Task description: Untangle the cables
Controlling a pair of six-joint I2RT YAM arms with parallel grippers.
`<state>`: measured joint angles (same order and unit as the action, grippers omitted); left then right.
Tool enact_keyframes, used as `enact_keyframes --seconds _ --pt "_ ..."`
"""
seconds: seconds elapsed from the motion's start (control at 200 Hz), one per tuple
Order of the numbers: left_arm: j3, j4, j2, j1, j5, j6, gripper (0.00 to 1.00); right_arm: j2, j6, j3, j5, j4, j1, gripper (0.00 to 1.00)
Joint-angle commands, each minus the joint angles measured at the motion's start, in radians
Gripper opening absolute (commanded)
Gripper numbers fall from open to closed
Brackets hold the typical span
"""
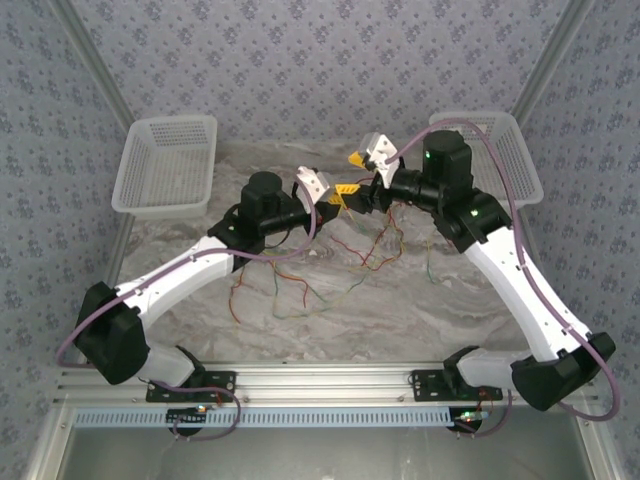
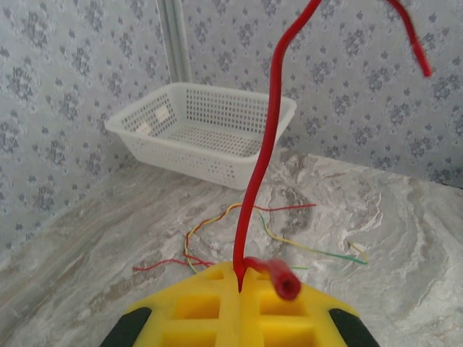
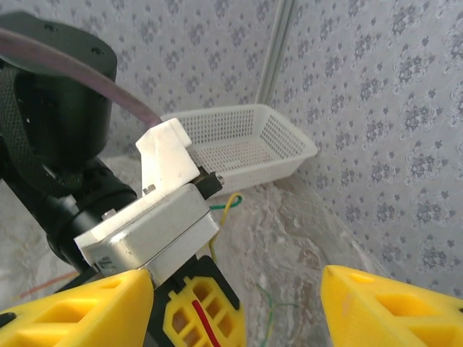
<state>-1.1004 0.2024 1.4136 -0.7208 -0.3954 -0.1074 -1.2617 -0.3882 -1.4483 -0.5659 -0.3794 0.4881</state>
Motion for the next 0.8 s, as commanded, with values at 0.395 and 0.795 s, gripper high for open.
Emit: enact_keyframes --seconds 0.395,0.795 --pt "-0.023 0.054 -0.027 -0.012 -0.070 -0.016 0.00 -0.088 -0.179 -0.028 -0.138 -0.174 -0.032 0.71" --pt "-0.014 0.058 -0.028 -0.015 -0.081 -0.027 0.00 -0.195 -0.193 -0.093 -0.095 -0.172 0.012 0.37"
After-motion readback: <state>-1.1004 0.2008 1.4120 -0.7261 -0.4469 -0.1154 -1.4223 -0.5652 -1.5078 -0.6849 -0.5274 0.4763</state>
